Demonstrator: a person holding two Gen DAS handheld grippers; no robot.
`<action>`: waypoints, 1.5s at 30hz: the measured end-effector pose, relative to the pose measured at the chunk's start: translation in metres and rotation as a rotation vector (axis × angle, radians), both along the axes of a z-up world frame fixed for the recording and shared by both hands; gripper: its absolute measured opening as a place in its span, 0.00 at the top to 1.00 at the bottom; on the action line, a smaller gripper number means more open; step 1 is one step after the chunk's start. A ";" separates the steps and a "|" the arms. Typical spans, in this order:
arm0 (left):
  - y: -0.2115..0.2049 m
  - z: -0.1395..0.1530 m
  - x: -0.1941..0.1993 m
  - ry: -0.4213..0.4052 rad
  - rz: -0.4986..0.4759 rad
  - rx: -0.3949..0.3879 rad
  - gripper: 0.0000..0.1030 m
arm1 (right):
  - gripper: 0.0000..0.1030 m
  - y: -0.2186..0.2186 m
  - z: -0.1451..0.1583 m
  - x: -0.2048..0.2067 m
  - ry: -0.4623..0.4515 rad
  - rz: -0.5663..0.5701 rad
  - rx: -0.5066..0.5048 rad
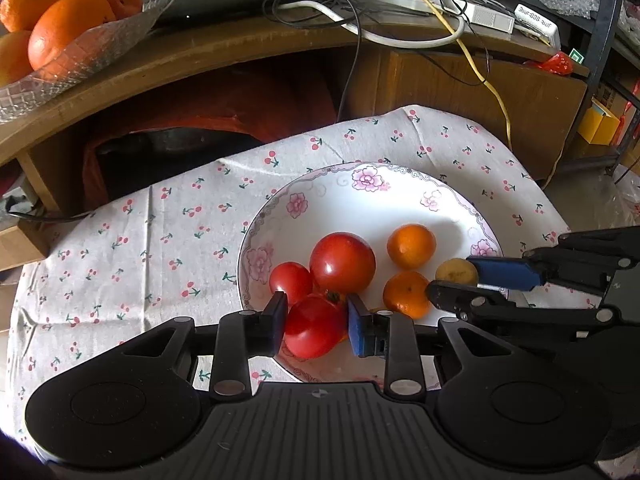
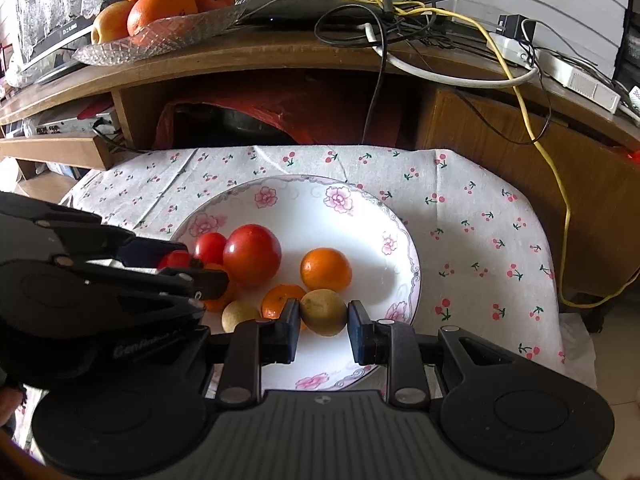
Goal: Organize fruits
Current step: 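Open the left tool to drop the tomato while the right tool releases the tan fruit into the bowl, then move both open tools back toward the last red tomato and tan fruit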
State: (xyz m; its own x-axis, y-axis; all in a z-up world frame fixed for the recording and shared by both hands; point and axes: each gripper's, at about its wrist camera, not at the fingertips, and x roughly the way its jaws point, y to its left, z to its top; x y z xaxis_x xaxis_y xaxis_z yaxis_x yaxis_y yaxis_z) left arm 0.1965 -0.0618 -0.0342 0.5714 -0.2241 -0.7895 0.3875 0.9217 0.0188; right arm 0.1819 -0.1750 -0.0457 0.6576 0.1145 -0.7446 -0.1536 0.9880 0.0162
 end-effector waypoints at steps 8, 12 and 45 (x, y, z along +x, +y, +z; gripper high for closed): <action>0.008 0.000 0.000 0.006 0.019 -0.014 0.55 | 0.74 0.001 0.002 -0.002 -0.006 0.013 0.022; 0.009 0.001 -0.001 0.000 0.022 -0.010 0.52 | 0.73 0.001 0.003 -0.003 -0.014 0.011 0.025; 0.070 0.016 -0.037 -0.032 0.064 0.013 0.40 | 0.67 0.034 0.030 -0.057 -0.065 0.130 0.079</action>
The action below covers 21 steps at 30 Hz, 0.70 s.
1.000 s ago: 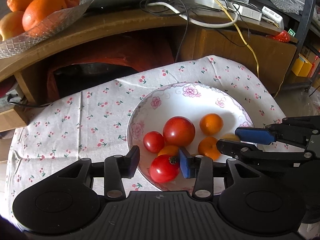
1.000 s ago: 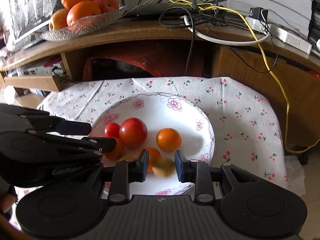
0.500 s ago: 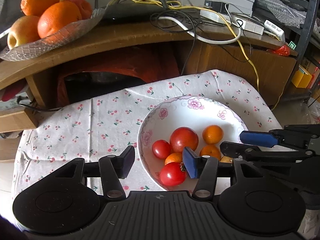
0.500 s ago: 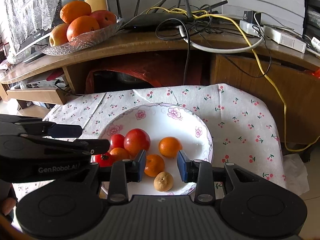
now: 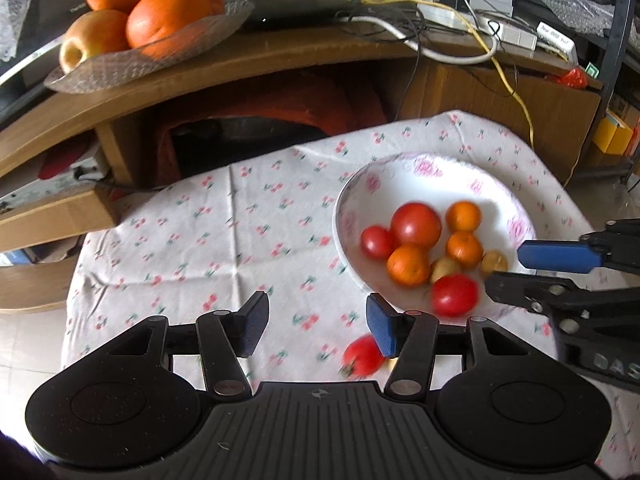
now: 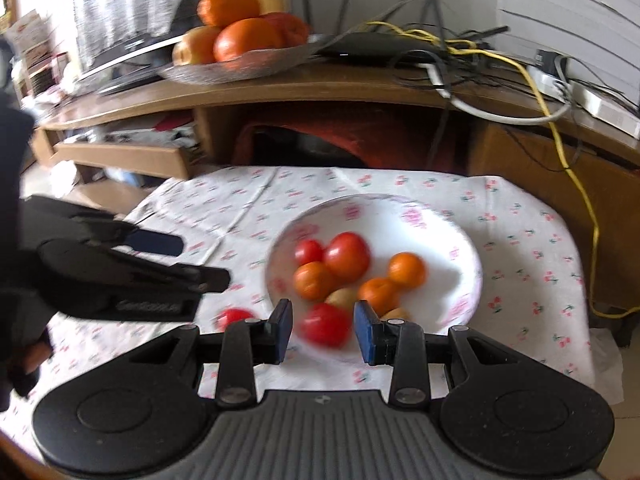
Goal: Organize fruits
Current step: 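Move both open tools back toward the last red tomato and tan fruit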
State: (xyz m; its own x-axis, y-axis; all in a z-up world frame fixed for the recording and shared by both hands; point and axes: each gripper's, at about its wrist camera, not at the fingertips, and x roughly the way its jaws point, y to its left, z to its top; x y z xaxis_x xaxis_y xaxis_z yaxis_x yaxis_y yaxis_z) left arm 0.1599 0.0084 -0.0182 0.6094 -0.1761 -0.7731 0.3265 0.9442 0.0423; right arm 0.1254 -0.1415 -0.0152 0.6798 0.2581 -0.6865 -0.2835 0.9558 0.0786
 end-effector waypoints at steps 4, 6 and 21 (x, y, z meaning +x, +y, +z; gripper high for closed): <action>0.010 -0.002 -0.006 0.008 -0.003 0.005 0.40 | 0.67 0.015 -0.003 -0.014 0.012 0.051 -0.005; 0.013 -0.003 -0.008 0.010 -0.004 0.004 0.40 | 0.67 0.022 -0.007 -0.017 0.020 0.067 -0.007; 0.032 -0.015 -0.013 0.046 -0.011 -0.004 0.37 | 0.67 0.048 -0.041 0.001 0.070 0.114 -0.025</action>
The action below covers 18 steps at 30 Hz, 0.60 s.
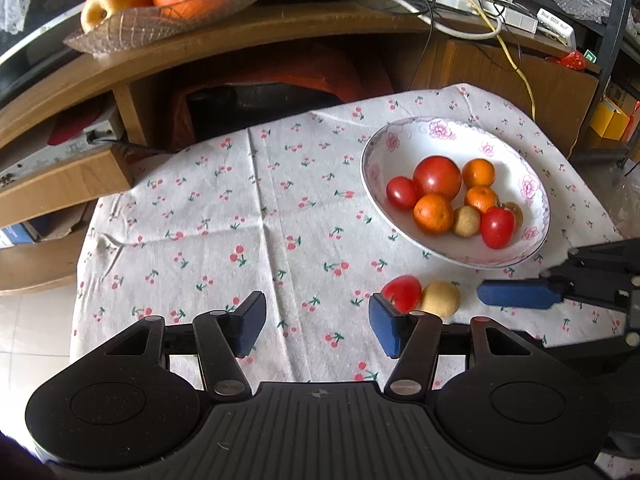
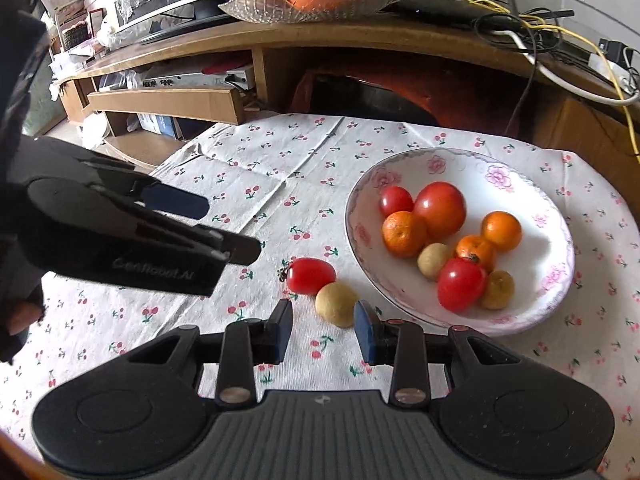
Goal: Organize fruits
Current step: 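Move both open tools back toward the last red tomato and tan fruit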
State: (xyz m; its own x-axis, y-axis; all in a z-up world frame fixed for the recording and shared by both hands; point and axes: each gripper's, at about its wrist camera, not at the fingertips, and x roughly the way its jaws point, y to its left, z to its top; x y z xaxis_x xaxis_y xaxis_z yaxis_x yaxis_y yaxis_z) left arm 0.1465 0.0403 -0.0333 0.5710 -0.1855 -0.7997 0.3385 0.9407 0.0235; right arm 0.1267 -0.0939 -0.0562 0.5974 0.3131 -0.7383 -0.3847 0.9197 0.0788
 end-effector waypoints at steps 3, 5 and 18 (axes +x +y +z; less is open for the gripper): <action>0.005 -0.002 0.000 0.009 0.003 -0.005 0.37 | 0.67 0.005 -0.006 0.005 -0.013 0.008 -0.011; 0.008 -0.003 0.001 0.013 0.007 -0.011 0.37 | 0.67 0.007 -0.008 0.007 -0.038 0.009 -0.036; 0.003 -0.010 0.003 0.023 -0.016 -0.016 0.34 | 0.81 0.001 -0.005 0.008 -0.013 0.007 -0.055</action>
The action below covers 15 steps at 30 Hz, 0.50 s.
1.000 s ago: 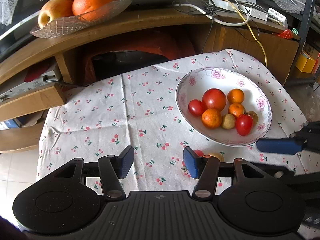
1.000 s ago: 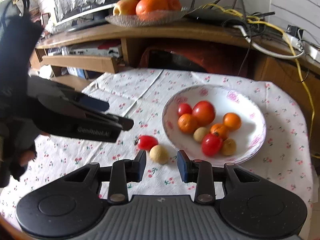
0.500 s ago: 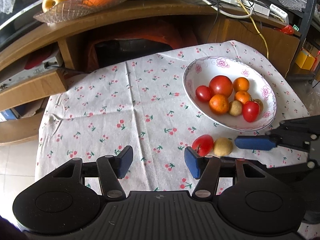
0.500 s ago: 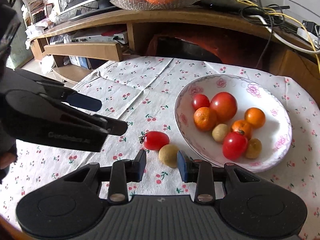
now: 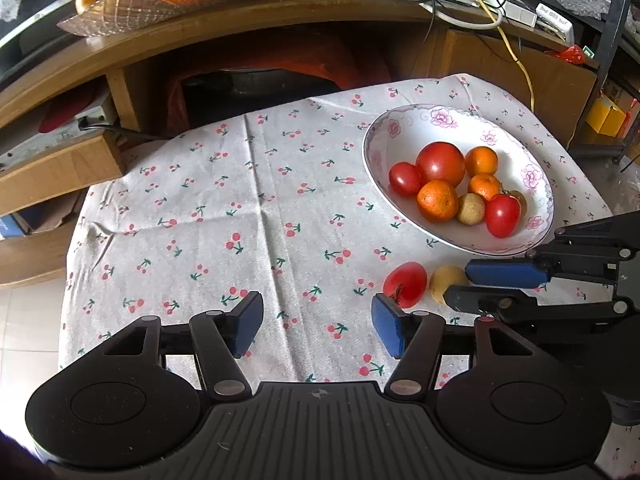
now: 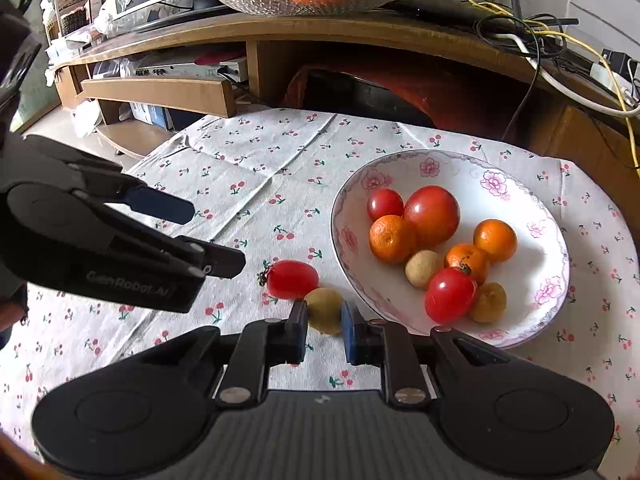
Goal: Organize fruits
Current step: 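Move both open tools back toward the last red tomato and tan fruit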
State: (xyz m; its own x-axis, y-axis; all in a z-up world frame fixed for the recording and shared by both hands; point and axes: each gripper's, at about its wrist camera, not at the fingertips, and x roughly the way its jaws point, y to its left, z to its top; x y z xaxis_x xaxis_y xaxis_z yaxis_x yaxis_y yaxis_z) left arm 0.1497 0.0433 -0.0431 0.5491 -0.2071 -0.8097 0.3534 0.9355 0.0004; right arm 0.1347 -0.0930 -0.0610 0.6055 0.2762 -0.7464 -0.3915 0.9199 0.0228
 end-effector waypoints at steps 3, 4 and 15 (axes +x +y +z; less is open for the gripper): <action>-0.004 -0.001 0.000 0.001 -0.011 0.004 0.34 | 0.81 0.000 0.000 -0.001 0.006 0.007 0.006; -0.005 -0.001 0.000 0.001 -0.016 0.006 0.34 | 0.81 0.000 0.000 0.000 0.008 0.011 0.014; 0.000 -0.004 0.001 0.004 -0.011 0.011 0.33 | 0.77 0.002 -0.005 0.007 -0.012 0.015 0.020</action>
State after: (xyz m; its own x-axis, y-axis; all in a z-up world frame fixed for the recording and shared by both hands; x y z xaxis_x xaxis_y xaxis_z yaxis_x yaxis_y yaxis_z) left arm 0.1503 0.0435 -0.0467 0.5432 -0.2044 -0.8144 0.3639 0.9314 0.0089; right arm 0.1418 -0.0912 -0.0655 0.6100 0.2995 -0.7337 -0.4052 0.9135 0.0360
